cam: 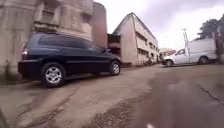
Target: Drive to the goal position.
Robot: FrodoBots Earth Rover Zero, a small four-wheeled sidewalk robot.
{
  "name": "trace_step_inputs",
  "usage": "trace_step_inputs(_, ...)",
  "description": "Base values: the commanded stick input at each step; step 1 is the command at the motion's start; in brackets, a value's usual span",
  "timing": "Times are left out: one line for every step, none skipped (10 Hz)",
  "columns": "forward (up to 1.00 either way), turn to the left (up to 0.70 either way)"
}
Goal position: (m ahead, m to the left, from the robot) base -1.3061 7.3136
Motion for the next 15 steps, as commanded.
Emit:
trace_step_inputs(0.0,0.85)
trace_step_inputs(0.0,0.85)
trace_step_inputs(0.0,0.85)
trace_step_inputs(0.0,0.85)
trace_step_inputs(0.0,0.85)
trace_step_inputs(0.0,0.85)
trace_step_inputs(0.0,0.85)
trace_step_inputs(0.0,0.85)
trace_step_inputs(0.0,0.85)
trace_step_inputs(0.0,0.85)
trace_step_inputs(0.0,0.85)
trace_step_inputs(0.0,0.85)
trace_step_inputs(0.0,0.85)
trace_step_inputs(0.0,0.85)
trace_step_inputs(0.0,0.85)
